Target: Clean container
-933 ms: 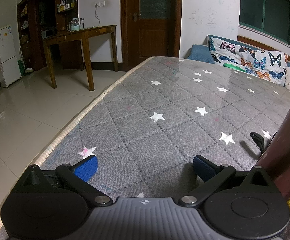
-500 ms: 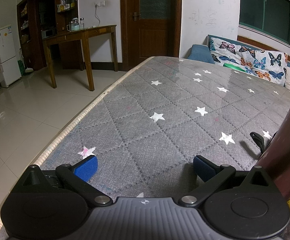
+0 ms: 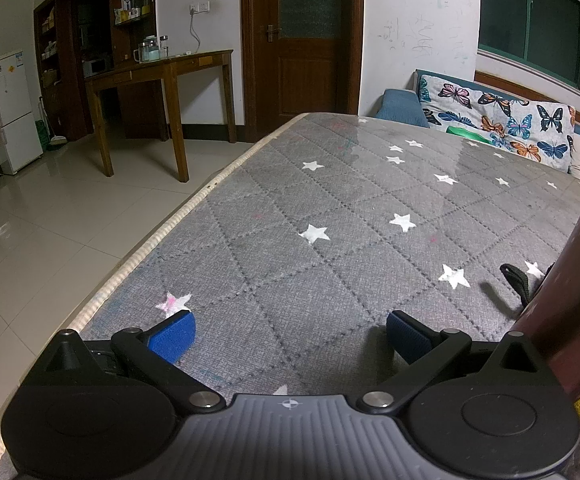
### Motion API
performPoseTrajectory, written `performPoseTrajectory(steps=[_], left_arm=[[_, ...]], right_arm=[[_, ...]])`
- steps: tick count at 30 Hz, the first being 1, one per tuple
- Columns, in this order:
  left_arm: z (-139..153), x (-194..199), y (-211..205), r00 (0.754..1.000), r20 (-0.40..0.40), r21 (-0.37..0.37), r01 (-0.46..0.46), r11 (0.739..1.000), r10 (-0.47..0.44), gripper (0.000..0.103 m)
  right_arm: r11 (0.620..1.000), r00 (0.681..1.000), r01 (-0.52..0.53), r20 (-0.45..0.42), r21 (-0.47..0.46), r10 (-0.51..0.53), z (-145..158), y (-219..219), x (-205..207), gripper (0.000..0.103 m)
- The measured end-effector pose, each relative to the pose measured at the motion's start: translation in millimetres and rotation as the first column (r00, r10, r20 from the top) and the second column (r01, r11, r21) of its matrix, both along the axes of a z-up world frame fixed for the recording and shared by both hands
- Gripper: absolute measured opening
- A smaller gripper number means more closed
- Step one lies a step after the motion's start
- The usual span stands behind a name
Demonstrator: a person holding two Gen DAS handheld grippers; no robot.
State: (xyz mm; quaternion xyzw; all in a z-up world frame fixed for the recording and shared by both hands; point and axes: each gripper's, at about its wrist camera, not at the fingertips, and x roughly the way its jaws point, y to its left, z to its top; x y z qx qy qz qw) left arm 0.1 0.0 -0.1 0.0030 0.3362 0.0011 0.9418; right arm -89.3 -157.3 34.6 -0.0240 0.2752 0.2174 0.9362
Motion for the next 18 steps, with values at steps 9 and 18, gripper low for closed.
performPoseTrajectory(steps=[9,18], left_arm=[[-0.1,0.1,-0.1,1.0,0.0,0.0,0.0,1.0,0.0,0.103],[-0.1,-0.1,-0.2,1.0,0.0,0.0,0.0,1.0,0.0,0.103]], right_arm=[[1.0,1.0,0.003,0.001,-0.006,-0.003,-1.6,0.9,-0.5,0.012],[0.999,1.0,-0.001,0.008,-0.037,0.001,-1.9,4.5,-2.5,0.012]])
